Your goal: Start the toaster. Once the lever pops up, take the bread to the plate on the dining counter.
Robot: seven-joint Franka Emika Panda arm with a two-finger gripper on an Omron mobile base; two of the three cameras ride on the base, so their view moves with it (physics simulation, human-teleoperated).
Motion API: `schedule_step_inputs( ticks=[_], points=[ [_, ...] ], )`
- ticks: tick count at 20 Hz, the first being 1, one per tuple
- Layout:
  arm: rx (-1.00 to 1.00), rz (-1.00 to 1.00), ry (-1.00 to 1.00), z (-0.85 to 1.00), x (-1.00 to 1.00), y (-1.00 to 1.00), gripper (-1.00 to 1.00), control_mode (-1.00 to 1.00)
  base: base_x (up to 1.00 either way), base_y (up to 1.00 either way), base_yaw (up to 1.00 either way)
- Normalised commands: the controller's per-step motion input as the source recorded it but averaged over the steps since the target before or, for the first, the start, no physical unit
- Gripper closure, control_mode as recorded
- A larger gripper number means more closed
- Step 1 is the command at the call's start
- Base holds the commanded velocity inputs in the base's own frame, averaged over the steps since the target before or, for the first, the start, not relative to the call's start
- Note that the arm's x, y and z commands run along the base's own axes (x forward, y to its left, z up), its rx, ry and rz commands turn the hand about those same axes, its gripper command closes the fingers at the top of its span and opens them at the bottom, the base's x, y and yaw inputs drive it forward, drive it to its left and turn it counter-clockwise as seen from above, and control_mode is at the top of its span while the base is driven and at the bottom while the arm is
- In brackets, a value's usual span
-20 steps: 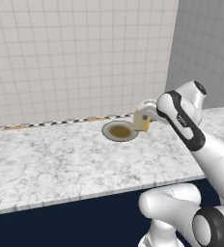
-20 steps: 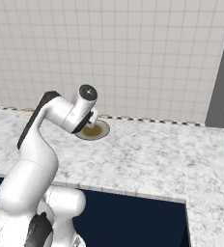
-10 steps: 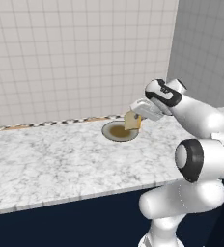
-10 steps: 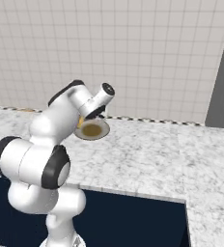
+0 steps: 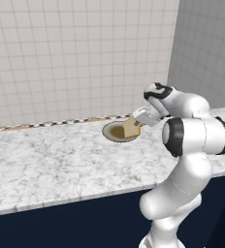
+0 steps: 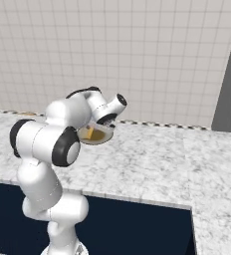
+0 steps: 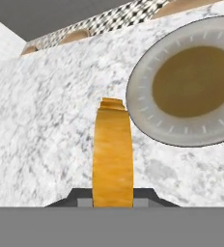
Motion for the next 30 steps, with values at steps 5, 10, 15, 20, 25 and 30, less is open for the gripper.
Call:
schedule_step_inputs(
  ticks=[5, 10, 15, 20, 25, 30],
  points=[
    [0.04, 0.06, 0.11, 0.00, 0.43, 0.08, 1.00, -1.00, 0.00, 0.00, 0.00],
    [0.00, 0.06, 0.13, -0.28, 0.62, 0.15, 1.00, -1.00, 0.00, 0.00, 0.00],
    [0.01, 0.05, 0.08, -0.37, 0.51, 0.00, 1.00, -1.00, 0.00, 0.00, 0.00],
    [0.04, 0.05, 0.09, -0.07, 0.63, 0.00, 1.00, -1.00, 0.00, 0.00, 0.00],
    [0.04, 0.06, 0.10, -0.16, 0.54, 0.00, 1.00, -1.00, 0.00, 0.00, 0.00],
    [0.00, 0.01, 0.02, -0.52, 0.50, 0.05, 1.00, -1.00, 0.00, 0.00, 0.00]
  ],
)
